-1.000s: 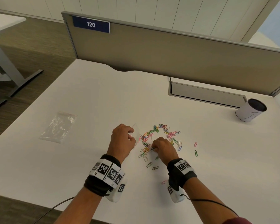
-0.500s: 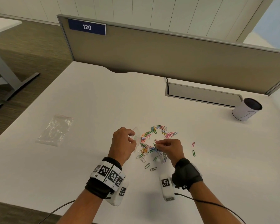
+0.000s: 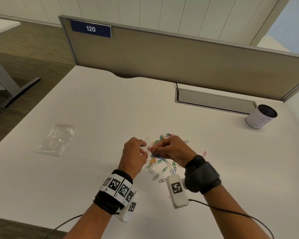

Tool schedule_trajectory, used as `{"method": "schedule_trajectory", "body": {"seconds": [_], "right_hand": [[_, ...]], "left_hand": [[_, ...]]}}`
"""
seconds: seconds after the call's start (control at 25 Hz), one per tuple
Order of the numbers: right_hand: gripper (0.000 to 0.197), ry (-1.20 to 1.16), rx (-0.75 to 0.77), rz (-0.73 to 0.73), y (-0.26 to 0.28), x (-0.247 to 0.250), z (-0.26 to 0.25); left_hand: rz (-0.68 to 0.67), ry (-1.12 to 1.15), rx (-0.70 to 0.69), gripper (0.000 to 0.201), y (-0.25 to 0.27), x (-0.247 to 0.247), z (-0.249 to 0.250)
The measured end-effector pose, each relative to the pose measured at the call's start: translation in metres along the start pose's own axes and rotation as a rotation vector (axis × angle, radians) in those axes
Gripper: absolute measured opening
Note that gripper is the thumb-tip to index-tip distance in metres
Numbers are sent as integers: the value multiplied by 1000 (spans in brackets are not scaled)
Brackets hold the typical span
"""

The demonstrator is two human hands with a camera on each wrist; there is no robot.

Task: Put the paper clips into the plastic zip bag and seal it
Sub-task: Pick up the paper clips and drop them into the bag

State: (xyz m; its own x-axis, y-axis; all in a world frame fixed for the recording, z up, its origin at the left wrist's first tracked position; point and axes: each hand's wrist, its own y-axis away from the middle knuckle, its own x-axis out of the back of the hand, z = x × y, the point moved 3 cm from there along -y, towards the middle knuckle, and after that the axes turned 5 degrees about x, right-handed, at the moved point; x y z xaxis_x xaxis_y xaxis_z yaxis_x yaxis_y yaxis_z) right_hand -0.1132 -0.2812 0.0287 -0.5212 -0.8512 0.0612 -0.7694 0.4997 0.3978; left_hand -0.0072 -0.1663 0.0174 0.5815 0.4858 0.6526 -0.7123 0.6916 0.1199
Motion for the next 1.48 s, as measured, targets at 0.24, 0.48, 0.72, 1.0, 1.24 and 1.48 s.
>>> {"method": "schedule_trajectory", "body": {"seconds": [0.24, 0.48, 0.72, 1.0, 1.24, 1.48], "right_hand": [[14, 170, -57, 83, -17, -16, -3], [15, 233, -23, 112, -20, -22, -1], [21, 126, -15, 86, -13, -29, -8], [26, 271, -31, 22, -8, -32, -13], [28, 372, 114, -124, -4, -37, -12], [32, 594, 349, 342, -7, 3, 11]], "left_hand": [[-22, -1, 10, 28, 4, 3, 3], [-22, 12, -13, 26, 5, 5, 3], [-21, 21, -6, 29, 1, 7, 1], [-31, 40, 15, 33, 1, 8, -1], [-9, 32, -7, 29, 0, 9, -1], [47, 34, 7, 24, 0, 18, -4]]}}
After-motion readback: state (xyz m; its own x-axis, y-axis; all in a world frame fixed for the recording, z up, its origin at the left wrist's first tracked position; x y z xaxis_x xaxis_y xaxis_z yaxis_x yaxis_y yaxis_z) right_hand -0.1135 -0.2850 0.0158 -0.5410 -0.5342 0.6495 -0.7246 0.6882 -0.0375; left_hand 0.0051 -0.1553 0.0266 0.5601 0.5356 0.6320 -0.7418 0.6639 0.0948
